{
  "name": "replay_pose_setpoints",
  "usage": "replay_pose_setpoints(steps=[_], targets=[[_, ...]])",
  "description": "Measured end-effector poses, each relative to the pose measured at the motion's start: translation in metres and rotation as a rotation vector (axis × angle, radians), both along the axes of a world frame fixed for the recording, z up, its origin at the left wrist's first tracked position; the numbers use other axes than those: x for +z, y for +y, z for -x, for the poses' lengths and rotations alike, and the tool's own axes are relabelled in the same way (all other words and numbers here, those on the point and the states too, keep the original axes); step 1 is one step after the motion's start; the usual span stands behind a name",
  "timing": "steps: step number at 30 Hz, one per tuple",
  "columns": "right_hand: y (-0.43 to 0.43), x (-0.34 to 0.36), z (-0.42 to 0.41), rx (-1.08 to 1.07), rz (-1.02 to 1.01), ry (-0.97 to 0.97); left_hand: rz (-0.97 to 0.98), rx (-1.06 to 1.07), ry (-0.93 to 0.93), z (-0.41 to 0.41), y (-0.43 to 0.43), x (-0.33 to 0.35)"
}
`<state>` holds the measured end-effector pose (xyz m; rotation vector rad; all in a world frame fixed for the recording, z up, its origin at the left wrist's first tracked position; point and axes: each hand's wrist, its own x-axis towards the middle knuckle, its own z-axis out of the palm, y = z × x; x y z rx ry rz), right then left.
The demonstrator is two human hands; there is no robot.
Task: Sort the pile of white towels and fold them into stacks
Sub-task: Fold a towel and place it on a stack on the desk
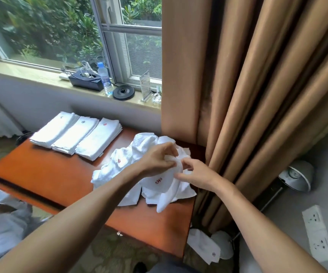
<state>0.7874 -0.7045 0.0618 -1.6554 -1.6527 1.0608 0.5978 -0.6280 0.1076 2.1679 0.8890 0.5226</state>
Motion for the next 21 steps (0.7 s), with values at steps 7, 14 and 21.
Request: replay_pose_setpoints(steps=[7, 14, 21], targets=[[0.021, -0.022, 0.048, 0.064, -0.079, 0.028, 0.066, 0.324, -0.052, 0.057, -0.016, -0.007], [0.038, -0.018, 0.103, 0.188, -0.027, 0.221, 0.269, 0.576, 0.061, 0.132, -0.052, -0.036], [0.053, -0.012, 0.164, 0.175, -0.114, 0.193, 0.147, 0.585, 0.149, 0.185, -0.039, -0.034]])
